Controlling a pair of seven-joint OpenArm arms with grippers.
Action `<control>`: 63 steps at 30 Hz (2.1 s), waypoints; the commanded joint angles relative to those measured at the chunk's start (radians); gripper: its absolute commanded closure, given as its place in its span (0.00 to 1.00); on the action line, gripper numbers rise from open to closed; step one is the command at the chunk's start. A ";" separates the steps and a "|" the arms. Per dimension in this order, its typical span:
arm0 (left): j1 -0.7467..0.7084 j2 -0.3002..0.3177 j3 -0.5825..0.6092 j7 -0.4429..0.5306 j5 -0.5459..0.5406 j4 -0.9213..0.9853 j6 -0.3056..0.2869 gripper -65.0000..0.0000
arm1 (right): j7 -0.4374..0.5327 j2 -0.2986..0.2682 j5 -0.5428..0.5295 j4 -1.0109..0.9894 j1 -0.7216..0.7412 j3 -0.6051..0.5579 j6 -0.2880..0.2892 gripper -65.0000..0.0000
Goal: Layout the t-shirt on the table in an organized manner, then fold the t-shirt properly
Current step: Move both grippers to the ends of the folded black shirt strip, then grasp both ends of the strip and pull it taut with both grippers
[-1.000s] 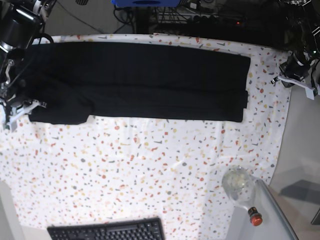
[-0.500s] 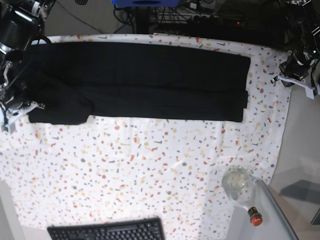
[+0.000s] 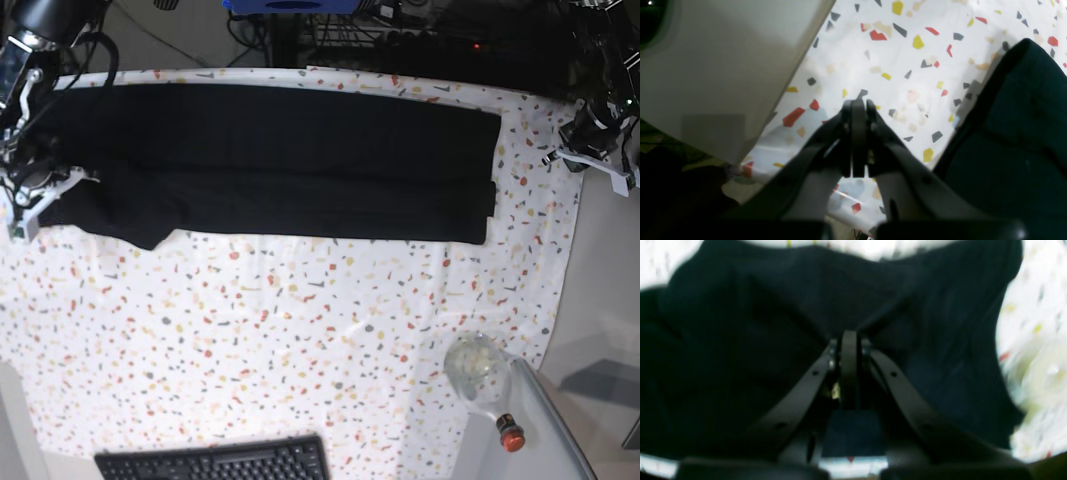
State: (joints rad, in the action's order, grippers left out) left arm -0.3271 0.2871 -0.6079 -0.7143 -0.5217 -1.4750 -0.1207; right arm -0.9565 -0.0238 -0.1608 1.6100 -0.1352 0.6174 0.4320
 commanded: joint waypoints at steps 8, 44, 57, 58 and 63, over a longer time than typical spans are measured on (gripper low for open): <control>0.001 0.019 -0.007 0.020 -0.002 -0.014 -0.003 1.00 | 0.018 0.038 -0.012 0.088 -0.094 0.005 0.000 1.00; 0.069 -0.071 0.320 0.066 -0.002 -0.108 -0.003 1.00 | 0.152 0.069 -0.006 0.155 -0.100 0.003 -0.005 0.74; 0.182 -0.073 0.586 0.256 0.031 0.257 -0.001 1.00 | 0.419 -0.206 -0.006 -0.534 0.182 0.003 -0.006 1.00; 0.182 -0.075 0.579 0.256 0.065 0.265 -0.001 1.00 | 0.451 -0.224 -0.006 -0.577 0.194 0.003 -0.006 1.00; 0.181 -0.081 0.578 0.256 0.153 0.264 -0.001 1.00 | 0.522 -0.290 -0.006 -0.779 0.260 -0.004 -0.006 1.00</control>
State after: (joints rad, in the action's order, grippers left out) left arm -0.1371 0.1963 -0.0246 -0.3893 -0.4194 -1.2201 -0.1692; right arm -0.4320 -0.3008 -0.1867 0.8261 0.1158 0.6136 0.4454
